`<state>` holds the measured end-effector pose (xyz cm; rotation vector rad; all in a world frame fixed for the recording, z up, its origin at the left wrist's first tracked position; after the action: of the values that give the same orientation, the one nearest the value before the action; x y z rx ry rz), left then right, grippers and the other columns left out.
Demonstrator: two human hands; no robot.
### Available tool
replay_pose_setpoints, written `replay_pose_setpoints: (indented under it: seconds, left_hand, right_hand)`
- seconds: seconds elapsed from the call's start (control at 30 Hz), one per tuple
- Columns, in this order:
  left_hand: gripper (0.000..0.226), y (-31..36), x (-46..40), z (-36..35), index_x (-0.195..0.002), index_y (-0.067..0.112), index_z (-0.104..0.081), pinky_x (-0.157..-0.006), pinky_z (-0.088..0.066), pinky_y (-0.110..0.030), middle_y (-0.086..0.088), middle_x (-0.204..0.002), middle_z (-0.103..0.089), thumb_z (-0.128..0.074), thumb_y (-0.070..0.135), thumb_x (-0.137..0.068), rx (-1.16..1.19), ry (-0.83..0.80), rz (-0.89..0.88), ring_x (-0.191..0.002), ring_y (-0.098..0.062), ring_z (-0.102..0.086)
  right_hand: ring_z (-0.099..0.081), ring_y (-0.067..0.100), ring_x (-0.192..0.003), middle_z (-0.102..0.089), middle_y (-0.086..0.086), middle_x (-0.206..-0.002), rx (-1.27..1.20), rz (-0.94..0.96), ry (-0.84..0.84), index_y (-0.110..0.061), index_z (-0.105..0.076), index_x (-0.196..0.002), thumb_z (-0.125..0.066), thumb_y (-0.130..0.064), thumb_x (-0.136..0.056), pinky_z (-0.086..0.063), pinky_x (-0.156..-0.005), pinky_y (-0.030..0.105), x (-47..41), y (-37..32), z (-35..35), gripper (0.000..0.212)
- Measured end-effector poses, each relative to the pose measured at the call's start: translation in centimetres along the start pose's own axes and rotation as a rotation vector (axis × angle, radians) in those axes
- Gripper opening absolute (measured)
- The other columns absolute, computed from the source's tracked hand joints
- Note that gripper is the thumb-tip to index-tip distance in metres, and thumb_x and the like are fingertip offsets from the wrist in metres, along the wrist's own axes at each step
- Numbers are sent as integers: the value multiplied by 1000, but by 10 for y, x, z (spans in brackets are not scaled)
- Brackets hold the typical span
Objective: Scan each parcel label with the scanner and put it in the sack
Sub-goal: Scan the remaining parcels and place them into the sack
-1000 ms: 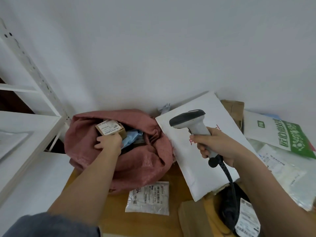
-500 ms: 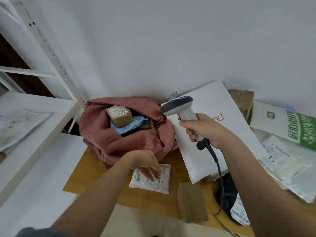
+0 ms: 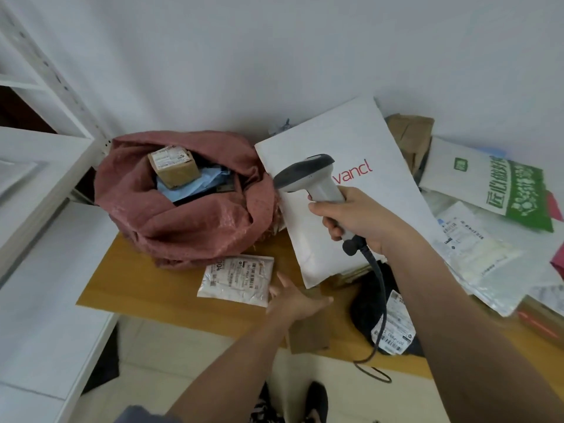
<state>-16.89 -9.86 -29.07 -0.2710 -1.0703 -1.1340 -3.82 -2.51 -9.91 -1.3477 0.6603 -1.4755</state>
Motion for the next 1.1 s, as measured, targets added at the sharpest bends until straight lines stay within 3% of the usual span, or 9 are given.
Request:
replay_pose_setpoints:
  seconds: [0.13,0.3,0.37,0.43,0.53,0.6,0.7,0.8,1.1]
  left_hand:
    - [141,3,0,-11,-149,13,25,-106,-38,-45,-19,-157,5,-77,59,-65,-12,126,-18,-142,-41,-22]
    - [118,-5,3,9,-153,16,2,-111,-32,-46,-19,-156,-2,-74,44,-69,-116,56,34,-143,-42,-19]
    - [104,-7,5,26,-153,18,-12,-113,-28,-46,-16,-157,-13,-71,41,-70,-204,30,39,-145,-39,-16]
    - [89,-4,12,44,-149,18,-27,-104,-39,-41,-12,-148,-36,-69,40,-73,-322,22,39,-135,-32,-36]
    - [42,3,22,65,-114,17,-62,-75,-48,-30,-5,-108,-60,-66,39,-79,-505,-23,-3,-95,-22,-59]
    - [19,6,27,75,-88,17,-62,-63,-45,-27,-1,-84,-59,-64,36,-83,-483,-92,17,-77,-19,-58]
    - [25,17,41,89,-103,12,-60,-70,-45,-29,-2,-82,-53,-59,33,-89,-472,-194,54,-74,-21,-54]
    - [52,36,54,107,-139,19,-49,-81,-41,-32,-4,-116,-52,-58,41,-92,-593,-192,-56,-102,-25,-53]
    - [57,71,52,146,-135,32,-47,-86,-42,-35,0,-133,-48,-67,32,-81,-22,42,-248,-109,-21,-51]
  right_hand:
    - [-46,4,-44,-51,-3,-56,-1,-7,7,-16,-58,-98,-65,-28,-90,-47,-50,17,9,11,14,16]
    - [-46,7,-44,-52,-3,-57,-24,17,21,-14,-60,-104,-66,-29,-90,-45,-51,20,19,7,30,21]
    - [-46,7,-45,-52,-2,-57,-26,28,16,-15,-59,-101,-66,-30,-90,-45,-51,21,21,2,34,20]
    - [-45,7,-45,-52,-1,-58,-43,38,9,-14,-59,-102,-66,-30,-89,-46,-51,21,23,-3,36,22]
    - [-44,8,-44,-52,0,-59,-81,50,4,-11,-60,-107,-67,-29,-89,-45,-50,21,24,-12,36,26]
    - [-44,8,-44,-52,1,-60,-76,60,2,-11,-60,-107,-67,-28,-89,-45,-51,21,24,-19,36,25]
    - [-44,9,-44,-52,3,-62,-75,72,-1,-12,-61,-100,-67,-25,-89,-46,-50,23,21,-28,37,18]
    - [-42,9,-44,-51,3,-61,-88,81,9,-10,-62,-98,-65,-22,-90,-44,-49,23,19,-36,38,15]
    - [-42,9,-41,-51,-1,-53,-92,103,12,-8,-59,-101,-65,-20,-89,-43,-45,22,9,-52,44,18]
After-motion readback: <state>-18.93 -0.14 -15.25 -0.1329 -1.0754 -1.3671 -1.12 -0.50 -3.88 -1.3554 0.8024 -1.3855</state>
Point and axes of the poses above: each hand's wrist, its own x-axis away from the middle knuckle, its own z-axis out of the back of the hand, y = z × x, the point moved 5 cm from there along -x, towards the middle knuckle
